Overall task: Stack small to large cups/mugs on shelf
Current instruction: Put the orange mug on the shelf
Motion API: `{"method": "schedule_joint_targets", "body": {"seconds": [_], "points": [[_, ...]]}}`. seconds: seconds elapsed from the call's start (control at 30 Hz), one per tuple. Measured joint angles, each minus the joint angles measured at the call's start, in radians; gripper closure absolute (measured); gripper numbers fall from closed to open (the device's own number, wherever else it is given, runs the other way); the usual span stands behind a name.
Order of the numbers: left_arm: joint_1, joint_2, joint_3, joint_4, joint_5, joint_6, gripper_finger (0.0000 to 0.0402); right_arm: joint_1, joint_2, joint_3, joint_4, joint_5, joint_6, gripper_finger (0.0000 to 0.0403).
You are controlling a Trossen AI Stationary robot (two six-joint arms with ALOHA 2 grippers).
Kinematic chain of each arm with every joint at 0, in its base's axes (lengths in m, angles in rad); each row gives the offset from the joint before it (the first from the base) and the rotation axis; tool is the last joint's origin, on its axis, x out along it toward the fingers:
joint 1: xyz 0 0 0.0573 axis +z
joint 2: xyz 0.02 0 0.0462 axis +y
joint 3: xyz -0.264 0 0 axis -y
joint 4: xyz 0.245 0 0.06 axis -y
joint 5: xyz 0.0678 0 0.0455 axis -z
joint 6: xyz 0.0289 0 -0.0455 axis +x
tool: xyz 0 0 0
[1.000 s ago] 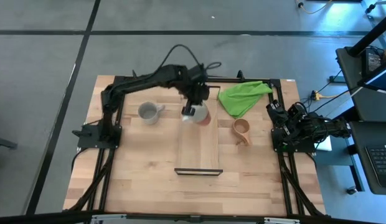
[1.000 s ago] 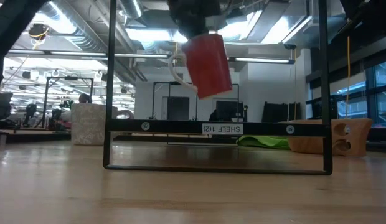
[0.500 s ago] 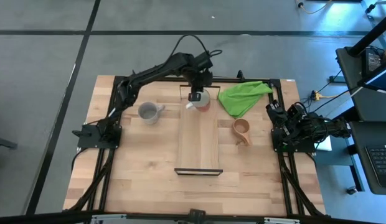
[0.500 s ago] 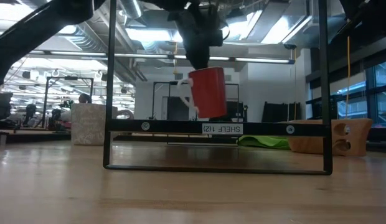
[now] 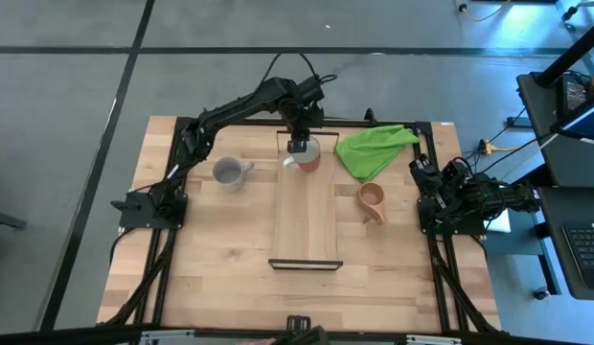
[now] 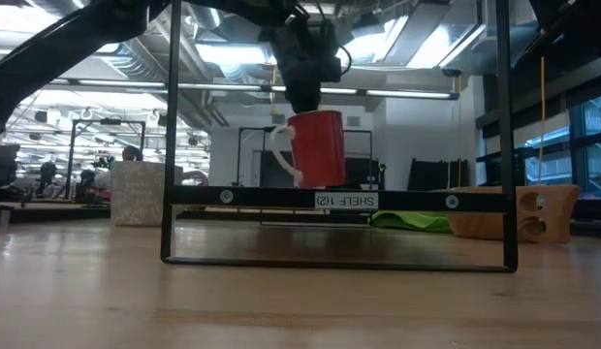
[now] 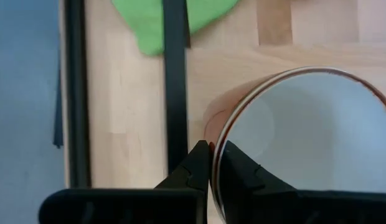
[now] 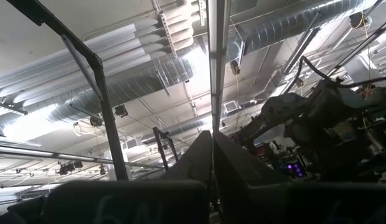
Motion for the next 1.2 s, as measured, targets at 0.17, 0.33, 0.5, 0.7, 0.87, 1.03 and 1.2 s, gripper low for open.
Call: {"method": "schedule_joint_targets", "body": {"seconds": [0.17, 0.33, 0.5, 0.7, 0.87, 1.03, 1.2], "points": [[0.000, 0.014, 0.000, -0.019, 0.004, -0.019, 0.0390, 0.000, 0.000, 0.000, 0.000, 0.000, 0.000, 0.0386], [-0.001, 0.019, 0.000, -0.022, 0.038, -0.028, 0.0390, 0.000, 0.000, 0.000, 0.000, 0.000, 0.000, 0.0386], [0.002, 0.025, 0.000, -0.023, 0.051, -0.046, 0.0390, 0.000, 0.000, 0.000, 0.000, 0.000, 0.000, 0.0386], [0.002, 0.027, 0.000, -0.015, 0.029, -0.046, 0.0388, 0.000, 0.000, 0.000, 0.000, 0.000, 0.001, 0.0386], [0.002, 0.027, 0.000, -0.007, 0.008, -0.050, 0.0388, 0.000, 0.000, 0.000, 0.000, 0.000, 0.001, 0.0386], [0.003, 0.026, -0.018, -0.003, 0.004, -0.055, 0.0388, 0.000, 0.000, 0.000, 0.000, 0.000, 0.000, 0.0386], [0.000, 0.022, -0.057, -0.002, 0.006, -0.072, 0.0388, 0.000, 0.000, 0.000, 0.000, 0.000, 0.000, 0.0386]]}}
